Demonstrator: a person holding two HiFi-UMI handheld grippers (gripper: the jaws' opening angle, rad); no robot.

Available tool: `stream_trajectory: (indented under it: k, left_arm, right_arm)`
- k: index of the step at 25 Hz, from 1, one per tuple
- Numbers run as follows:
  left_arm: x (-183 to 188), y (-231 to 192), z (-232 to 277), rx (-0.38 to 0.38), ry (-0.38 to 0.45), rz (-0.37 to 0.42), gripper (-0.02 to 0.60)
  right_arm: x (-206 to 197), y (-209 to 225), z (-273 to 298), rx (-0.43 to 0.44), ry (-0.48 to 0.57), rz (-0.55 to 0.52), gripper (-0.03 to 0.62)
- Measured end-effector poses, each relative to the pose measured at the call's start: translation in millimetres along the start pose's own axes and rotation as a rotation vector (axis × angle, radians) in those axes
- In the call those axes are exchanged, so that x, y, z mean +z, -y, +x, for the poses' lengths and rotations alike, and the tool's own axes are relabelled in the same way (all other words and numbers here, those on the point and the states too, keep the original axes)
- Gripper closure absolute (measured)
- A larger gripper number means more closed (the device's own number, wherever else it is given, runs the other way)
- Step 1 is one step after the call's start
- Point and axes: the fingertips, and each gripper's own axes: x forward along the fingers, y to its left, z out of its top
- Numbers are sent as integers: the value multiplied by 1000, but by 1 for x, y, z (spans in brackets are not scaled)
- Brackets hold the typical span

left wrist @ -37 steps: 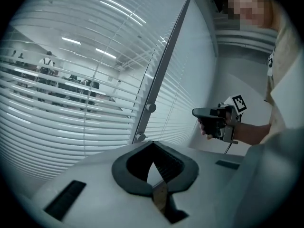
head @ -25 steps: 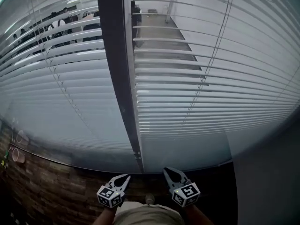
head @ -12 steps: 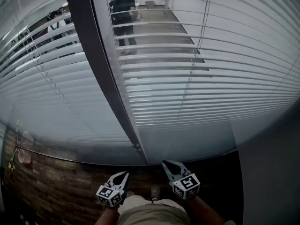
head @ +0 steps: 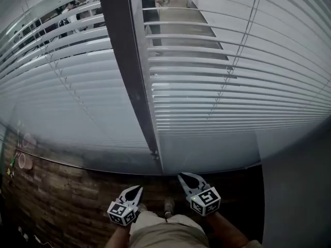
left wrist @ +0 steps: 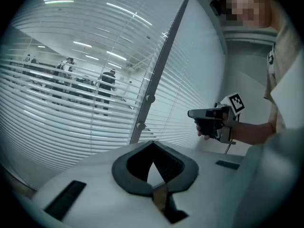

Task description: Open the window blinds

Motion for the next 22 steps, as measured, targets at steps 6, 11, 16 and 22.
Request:
stream_trajectory:
  k: [6,11,16,22]
  left_arm:
    - [4,8,-11,27,12,-19,571]
    - [-14,-1,-23,53,27,-12,571]
    - [-43,-30,-25,65,19,33,571]
    - [-17,-37,-56,45,27,114,571]
  right_arm:
    - [12,-7,-10,18,-15,-14,583]
    - [-12,-16,-11,30,-16,-29,583]
    - [-46,-21,12,0,-30,-60,583]
    - [-22,-53,9,-50,-13,-72,583]
